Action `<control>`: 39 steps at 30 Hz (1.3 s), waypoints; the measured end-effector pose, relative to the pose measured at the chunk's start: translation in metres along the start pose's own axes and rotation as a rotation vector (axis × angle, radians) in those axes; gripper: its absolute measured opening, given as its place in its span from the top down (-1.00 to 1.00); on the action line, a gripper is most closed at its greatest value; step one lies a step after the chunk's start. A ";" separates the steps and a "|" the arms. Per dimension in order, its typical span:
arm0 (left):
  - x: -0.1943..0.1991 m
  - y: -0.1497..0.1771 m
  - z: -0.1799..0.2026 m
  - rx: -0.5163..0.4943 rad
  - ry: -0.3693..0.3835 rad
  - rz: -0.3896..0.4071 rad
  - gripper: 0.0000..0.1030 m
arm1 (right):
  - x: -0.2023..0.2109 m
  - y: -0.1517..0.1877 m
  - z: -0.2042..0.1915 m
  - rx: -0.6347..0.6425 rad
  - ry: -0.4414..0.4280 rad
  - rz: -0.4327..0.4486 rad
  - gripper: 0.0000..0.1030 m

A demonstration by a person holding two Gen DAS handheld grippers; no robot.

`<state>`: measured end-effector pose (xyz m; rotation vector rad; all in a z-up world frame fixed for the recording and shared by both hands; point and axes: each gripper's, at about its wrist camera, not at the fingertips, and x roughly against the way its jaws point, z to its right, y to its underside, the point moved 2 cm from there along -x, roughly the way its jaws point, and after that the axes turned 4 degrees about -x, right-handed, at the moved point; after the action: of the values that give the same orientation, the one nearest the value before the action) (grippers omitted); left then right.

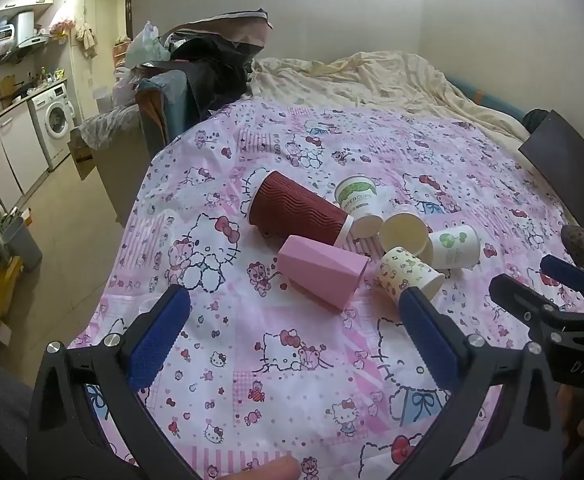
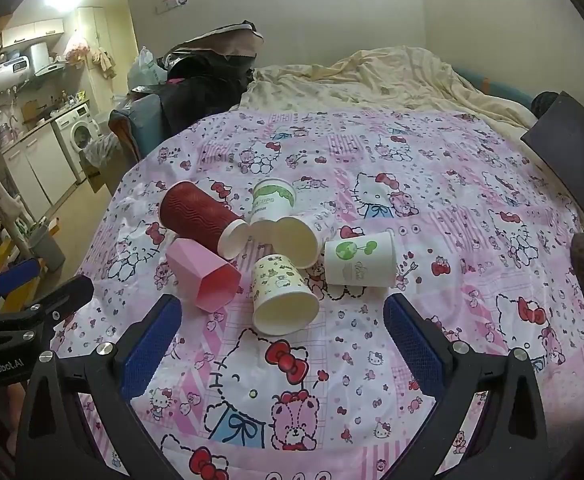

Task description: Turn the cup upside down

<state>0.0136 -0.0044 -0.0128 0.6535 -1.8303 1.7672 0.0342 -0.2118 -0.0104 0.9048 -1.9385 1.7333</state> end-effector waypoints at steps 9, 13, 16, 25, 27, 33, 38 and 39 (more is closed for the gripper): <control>0.000 0.000 0.001 -0.001 -0.001 0.000 -1.00 | -0.001 0.001 -0.001 -0.001 -0.001 -0.002 -1.00; 0.000 0.000 0.001 0.000 0.000 -0.001 -1.00 | 0.000 0.002 -0.003 -0.003 0.000 -0.003 -1.00; 0.000 0.000 0.001 0.001 0.000 -0.001 -1.00 | -0.001 0.002 -0.002 -0.002 0.000 -0.003 -1.00; 0.000 0.000 0.001 0.000 0.000 0.000 -1.00 | -0.001 0.001 0.000 -0.001 0.000 -0.003 -1.00; 0.000 0.000 0.000 0.001 0.001 -0.001 -1.00 | 0.000 0.001 0.000 -0.002 0.000 -0.003 -1.00; 0.000 0.000 0.001 0.000 0.000 0.001 -1.00 | 0.001 0.000 -0.003 -0.010 -0.003 -0.006 -1.00; 0.001 0.000 0.001 -0.001 0.000 -0.001 -1.00 | -0.003 0.001 0.000 -0.011 -0.006 -0.009 -1.00; 0.000 0.000 0.001 -0.001 -0.001 0.000 -1.00 | -0.002 0.001 0.000 -0.011 -0.005 -0.009 -1.00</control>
<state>0.0131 -0.0052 -0.0126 0.6535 -1.8319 1.7665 0.0350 -0.2112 -0.0130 0.9133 -1.9424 1.7160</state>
